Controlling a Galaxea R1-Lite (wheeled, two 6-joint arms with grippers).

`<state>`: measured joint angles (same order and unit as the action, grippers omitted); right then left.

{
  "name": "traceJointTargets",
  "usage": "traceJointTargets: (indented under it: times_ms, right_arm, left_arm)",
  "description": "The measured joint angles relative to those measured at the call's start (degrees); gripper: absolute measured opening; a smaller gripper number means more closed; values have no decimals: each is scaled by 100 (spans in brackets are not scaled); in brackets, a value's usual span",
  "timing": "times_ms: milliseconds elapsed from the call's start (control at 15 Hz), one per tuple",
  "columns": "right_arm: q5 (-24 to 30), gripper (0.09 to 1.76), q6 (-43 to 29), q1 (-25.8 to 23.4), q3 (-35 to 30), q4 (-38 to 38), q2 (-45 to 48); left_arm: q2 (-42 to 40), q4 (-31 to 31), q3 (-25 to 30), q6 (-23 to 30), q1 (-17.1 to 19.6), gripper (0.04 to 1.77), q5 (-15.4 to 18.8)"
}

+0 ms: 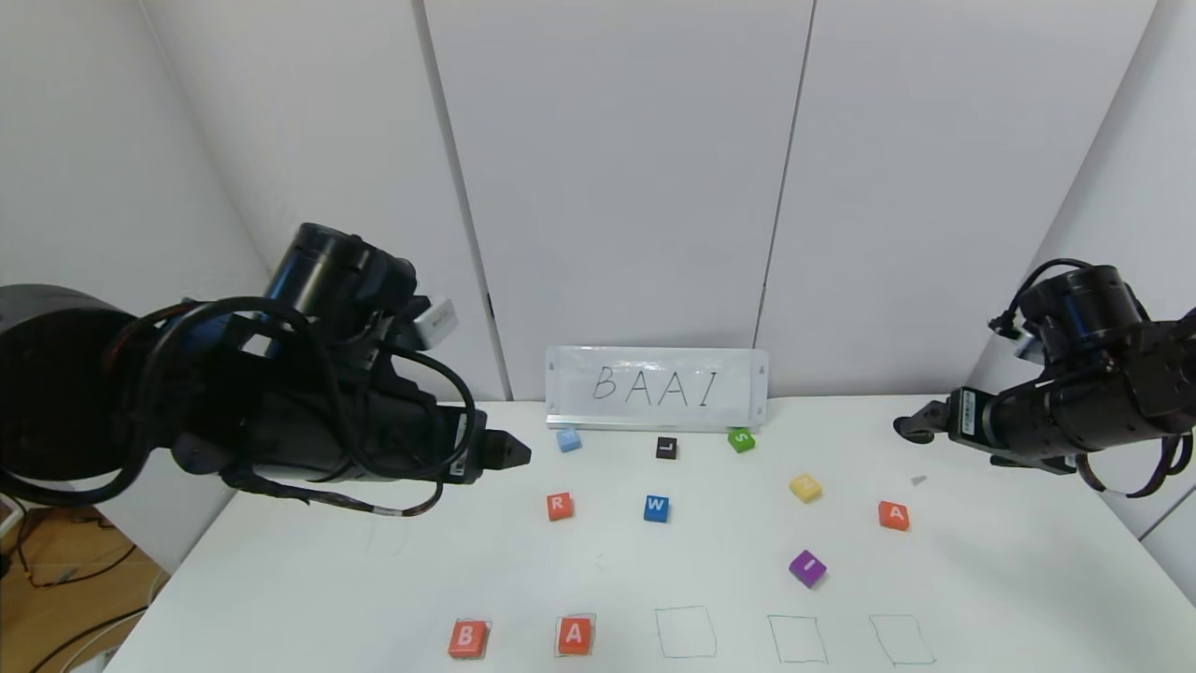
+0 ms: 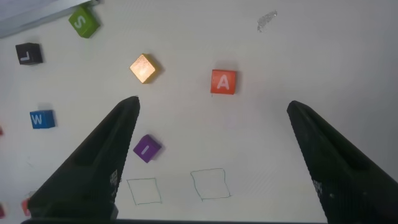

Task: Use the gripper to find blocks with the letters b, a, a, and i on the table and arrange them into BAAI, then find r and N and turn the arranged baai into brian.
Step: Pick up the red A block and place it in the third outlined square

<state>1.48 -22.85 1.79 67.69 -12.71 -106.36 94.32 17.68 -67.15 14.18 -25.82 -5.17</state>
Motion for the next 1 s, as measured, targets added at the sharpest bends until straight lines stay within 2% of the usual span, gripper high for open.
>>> traceJointTargets:
  times_ms: [600,867,1000]
  right_arm:
    - [-129,171,-226,110,-262,35,-883]
    - [-145,171,-208,126,-61,43,-1307]
    - [-385,171,-217,123,77,43,-1525]
  left_arm:
    - [-140,-22,-30,-39,60,171,2]
    - [-143,-27,-27,-46,60,172,0]
    - [-135,-41,-30,-50,60,172,2]
